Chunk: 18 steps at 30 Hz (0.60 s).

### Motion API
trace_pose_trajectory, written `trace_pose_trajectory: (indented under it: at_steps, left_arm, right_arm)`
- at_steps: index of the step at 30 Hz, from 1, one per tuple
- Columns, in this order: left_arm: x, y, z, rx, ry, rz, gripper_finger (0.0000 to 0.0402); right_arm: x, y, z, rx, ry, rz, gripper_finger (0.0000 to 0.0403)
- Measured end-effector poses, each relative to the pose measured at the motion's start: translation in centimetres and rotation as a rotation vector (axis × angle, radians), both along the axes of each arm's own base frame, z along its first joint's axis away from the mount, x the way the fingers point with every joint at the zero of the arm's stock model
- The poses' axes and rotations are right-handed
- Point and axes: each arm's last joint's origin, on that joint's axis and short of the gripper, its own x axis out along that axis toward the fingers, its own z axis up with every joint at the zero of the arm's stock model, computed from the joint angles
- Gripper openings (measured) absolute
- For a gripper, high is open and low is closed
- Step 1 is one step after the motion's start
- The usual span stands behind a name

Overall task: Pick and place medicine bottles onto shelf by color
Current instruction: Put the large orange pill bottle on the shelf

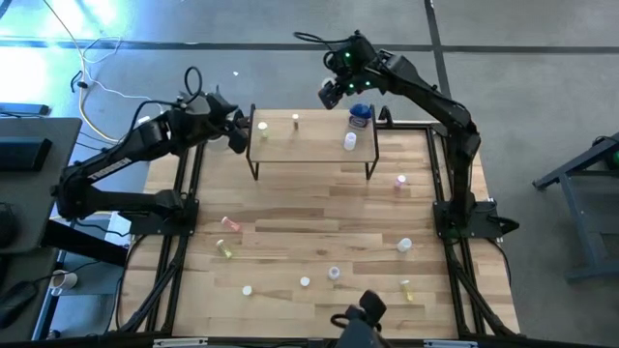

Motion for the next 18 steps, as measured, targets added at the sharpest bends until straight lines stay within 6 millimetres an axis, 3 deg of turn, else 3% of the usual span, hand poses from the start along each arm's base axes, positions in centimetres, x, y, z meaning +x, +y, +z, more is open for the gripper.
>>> trace_pose_trajectory:
  at_steps: [8,18]
  left_arm:
    - [0.2,1.0,0.0,0.026,-0.001,0.025,0.0209]
    - [-0.1,1.5,0.2,0.047,-0.015,0.051,0.0209]
  right_arm:
    - [0.2,-0.5,-2.5,0.082,0.04,0.02,0.0194]
    - [1.6,0.6,-5.4,0.133,0.097,0.071,0.0194]
